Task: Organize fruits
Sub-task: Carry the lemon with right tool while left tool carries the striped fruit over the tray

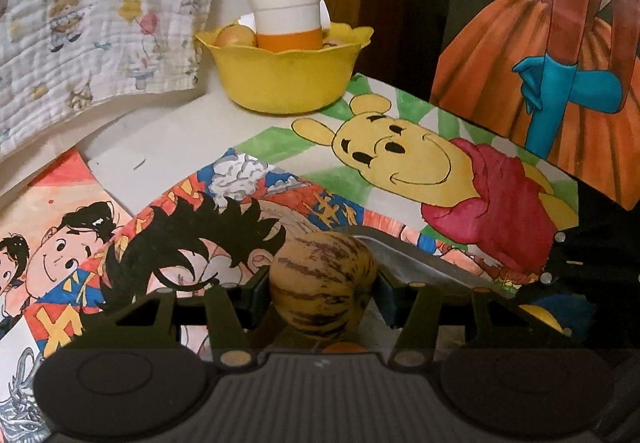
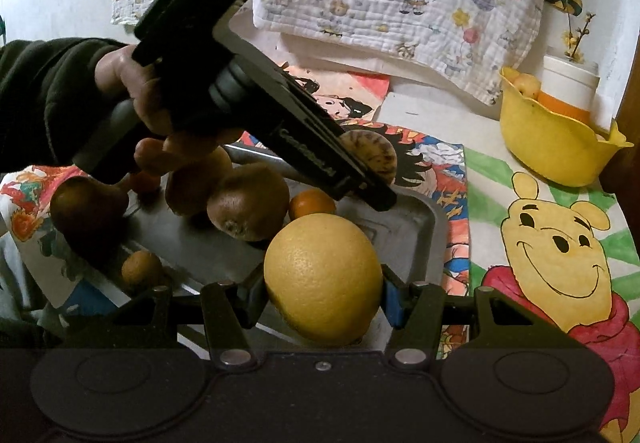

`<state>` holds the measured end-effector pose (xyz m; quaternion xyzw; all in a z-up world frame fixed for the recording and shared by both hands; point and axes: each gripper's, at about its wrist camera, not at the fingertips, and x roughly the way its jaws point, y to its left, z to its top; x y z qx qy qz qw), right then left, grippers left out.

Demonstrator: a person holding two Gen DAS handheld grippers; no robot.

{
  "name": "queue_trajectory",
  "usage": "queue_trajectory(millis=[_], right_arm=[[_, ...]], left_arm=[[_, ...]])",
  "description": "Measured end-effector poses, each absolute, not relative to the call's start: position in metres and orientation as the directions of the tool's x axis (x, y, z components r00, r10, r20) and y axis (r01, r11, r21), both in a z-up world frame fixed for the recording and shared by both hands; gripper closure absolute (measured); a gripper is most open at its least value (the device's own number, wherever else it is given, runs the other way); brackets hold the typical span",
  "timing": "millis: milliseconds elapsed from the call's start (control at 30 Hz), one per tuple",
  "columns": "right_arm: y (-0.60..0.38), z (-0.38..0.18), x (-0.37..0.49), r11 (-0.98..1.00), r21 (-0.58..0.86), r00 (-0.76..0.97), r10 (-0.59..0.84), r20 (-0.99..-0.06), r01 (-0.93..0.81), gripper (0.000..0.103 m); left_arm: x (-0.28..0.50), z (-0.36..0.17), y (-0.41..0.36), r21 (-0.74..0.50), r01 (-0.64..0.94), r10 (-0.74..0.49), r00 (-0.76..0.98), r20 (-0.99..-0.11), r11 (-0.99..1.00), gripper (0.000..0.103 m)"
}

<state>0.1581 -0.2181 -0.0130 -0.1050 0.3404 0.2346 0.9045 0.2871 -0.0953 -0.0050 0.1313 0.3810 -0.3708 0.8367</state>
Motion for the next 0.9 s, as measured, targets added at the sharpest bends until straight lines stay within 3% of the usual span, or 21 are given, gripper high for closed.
queue_trajectory(millis=[900], right_arm=[[-0.2147,-0.0216,0.1601,0.876,-0.046,0.659,0.325,-0.678,-0.479,0.045]], left_arm=[[0.283,-0.0127,-0.1026,-0.001,0.744,-0.492,0.441,-0.751,0.668,0.045]])
